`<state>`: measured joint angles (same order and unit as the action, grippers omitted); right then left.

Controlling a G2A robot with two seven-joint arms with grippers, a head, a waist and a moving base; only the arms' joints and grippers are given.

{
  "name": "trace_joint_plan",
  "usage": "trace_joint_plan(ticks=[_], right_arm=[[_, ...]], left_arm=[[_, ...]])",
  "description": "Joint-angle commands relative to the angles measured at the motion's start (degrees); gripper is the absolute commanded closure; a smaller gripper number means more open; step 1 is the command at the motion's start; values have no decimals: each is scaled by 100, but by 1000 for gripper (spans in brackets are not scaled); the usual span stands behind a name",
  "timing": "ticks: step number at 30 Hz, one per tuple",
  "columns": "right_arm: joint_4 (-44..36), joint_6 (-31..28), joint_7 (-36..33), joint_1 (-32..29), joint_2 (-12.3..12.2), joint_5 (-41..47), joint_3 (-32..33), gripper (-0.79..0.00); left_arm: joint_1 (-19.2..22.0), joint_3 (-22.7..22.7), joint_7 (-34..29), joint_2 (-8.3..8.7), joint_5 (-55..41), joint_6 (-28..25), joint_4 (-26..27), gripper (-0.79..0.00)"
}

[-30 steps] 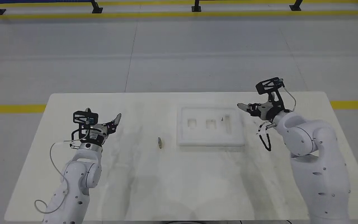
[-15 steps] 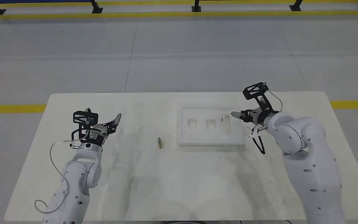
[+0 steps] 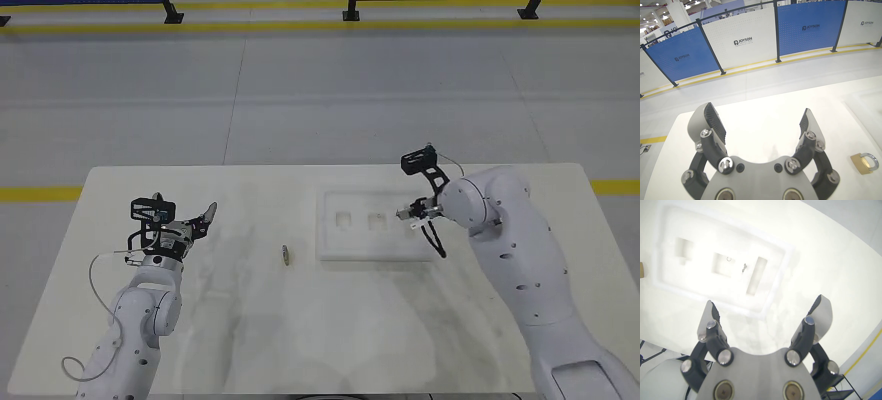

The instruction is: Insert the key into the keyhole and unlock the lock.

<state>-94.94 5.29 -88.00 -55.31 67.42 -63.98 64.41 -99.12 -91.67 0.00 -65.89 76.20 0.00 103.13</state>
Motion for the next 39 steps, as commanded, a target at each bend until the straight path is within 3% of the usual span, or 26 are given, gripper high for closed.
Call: trace_joint_plan(ticks=[1,13,27,37,39], right_arm=[[254,146,0,142,8,-5,-221,-785],[1008,1083,0,716,98,-109,-910,-785],[1277,1419,399,776,311,38,-1111,-785],[1271,1421,447,758,316,53,-1104,-785],[1262,1337,744,670,301,126,-994,-785]], left_arm=[[0,0,0,0,0,0,0,-785],[0,0,0,0,0,0,0,-785],[0,0,0,0,0,0,0,-785],[0,0,0,0,0,0,0,-785],[0,0,0,0,0,0,0,-785]])
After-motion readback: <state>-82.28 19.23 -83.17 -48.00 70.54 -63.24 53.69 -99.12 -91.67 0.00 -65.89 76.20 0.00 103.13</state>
